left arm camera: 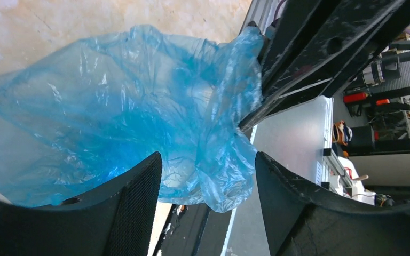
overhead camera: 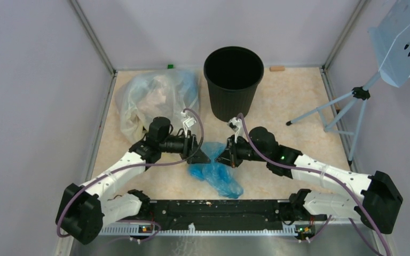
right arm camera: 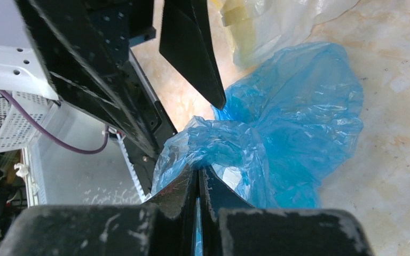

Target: Put the trash bags into the trash bin

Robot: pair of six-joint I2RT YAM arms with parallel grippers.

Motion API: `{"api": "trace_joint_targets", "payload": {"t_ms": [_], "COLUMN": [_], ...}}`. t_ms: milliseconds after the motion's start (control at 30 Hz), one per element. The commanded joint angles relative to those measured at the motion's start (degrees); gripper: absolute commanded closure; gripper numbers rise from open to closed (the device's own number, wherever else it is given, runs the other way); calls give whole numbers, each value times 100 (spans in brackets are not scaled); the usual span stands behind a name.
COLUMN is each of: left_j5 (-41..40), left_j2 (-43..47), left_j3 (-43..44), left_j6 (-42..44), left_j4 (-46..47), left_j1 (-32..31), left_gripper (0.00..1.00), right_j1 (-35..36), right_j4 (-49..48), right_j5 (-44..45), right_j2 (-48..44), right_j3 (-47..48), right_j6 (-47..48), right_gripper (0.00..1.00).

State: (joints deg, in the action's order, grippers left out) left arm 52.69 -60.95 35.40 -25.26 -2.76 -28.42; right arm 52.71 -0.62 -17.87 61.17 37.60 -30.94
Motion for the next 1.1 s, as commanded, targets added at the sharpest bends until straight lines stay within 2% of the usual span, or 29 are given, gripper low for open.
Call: {"api": "trace_joint_targets", "payload": {"t_ms": [0,100,200,233,300,367,400,600,667,767,967,1067], "left_j5": [130,5,140,165,60,-138,-313,-2285,-2434,-2286,-2008,-1823], "left_j2": [-157,-247,-301,-311,-267,-126,-33,215,191,205,281,359], "left_j3": [-114,-250,-490,-538,-551,-515,-447,532,674,673,533,419], "left_j6": [-75,-160,-459,-514,-509,-465,-418,195,286,258,89,-91], "left_j4": [524,571,1074,1198,1252,1159,988,-1266,-1606,-1696,-1511,-1197], "left_j1": [-114,-190,-335,-368,-376,-379,-379,-372,-367,-366,-370,-367], "left_gripper": [31,32,41,50,75,96,100,100,100,100,100,100], "right_j1": [29,30,29,29,31,29,29,30,33,29,33,29], "right_j4": [-285,-325,-358,-353,-302,-170,-80,644,736,731,468,224], "right_j5": [-129,-133,-123,-110,-65,85,200,1129,1350,1626,1914,2046], "right_j2": [34,60,83,92,105,86,60,-416,-637,-832,-273,319], "right_j3": [159,177,169,168,168,168,168,-4,-188,-489,-701,-624], "right_j6": [110,76,50,49,48,38,25,-4,-36,-145,-473,-641], "right_gripper": [100,100,100,100,98,89,83,49,36,22,18,23]}}
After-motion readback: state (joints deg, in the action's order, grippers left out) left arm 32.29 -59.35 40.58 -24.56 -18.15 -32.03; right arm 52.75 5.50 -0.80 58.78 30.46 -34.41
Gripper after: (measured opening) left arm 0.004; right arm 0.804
